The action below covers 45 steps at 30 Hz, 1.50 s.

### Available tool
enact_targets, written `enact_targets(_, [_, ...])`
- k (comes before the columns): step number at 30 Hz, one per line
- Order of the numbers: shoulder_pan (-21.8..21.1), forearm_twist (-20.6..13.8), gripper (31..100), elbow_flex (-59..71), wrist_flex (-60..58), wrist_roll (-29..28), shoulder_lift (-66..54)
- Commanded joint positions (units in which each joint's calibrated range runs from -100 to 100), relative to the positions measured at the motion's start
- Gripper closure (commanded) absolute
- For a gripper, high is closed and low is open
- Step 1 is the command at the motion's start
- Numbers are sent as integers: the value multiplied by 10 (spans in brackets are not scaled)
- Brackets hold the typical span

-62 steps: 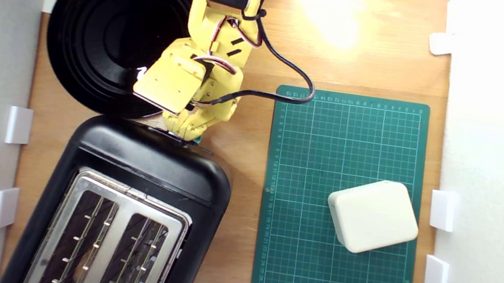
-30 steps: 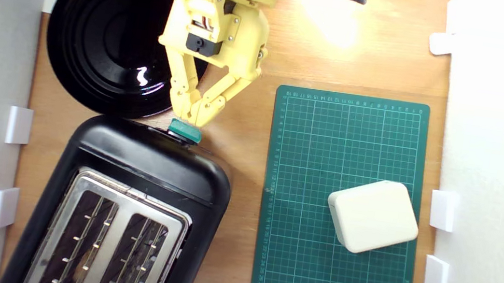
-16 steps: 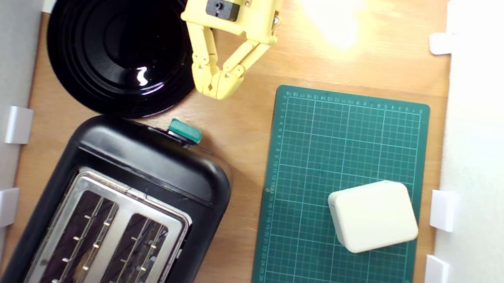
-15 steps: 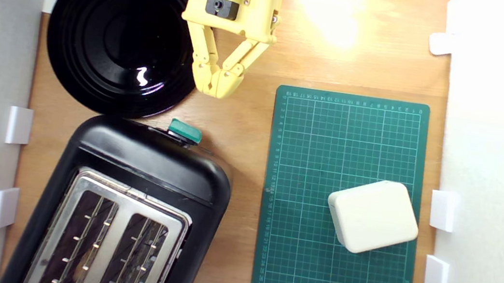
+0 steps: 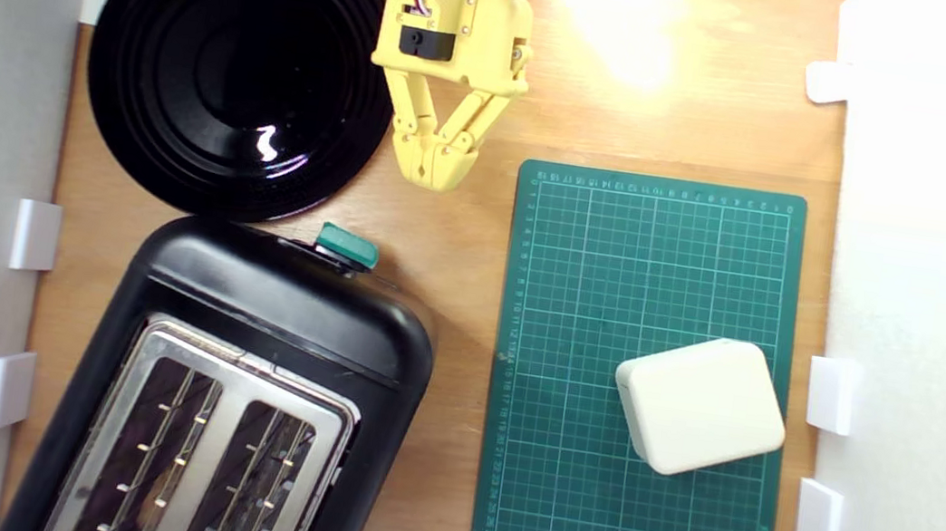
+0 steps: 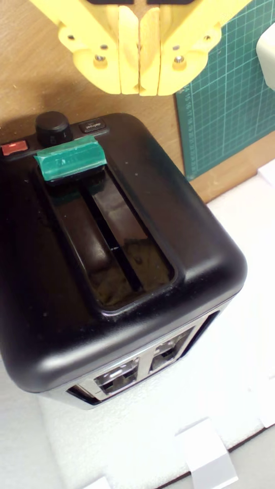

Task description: Start toaster

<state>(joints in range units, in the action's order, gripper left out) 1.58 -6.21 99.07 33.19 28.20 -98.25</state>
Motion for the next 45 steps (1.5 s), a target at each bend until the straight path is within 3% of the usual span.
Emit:
enact_targets(1, [2, 7, 989, 7, 0, -6, -11])
enact_targets(8, [-17, 21, 989, 7, 51, -7, -12])
enact_targets(33, [-18, 19, 989, 7, 250, -27, -12])
enact_targets(45, [-19, 11, 989, 7, 251, -29, -11])
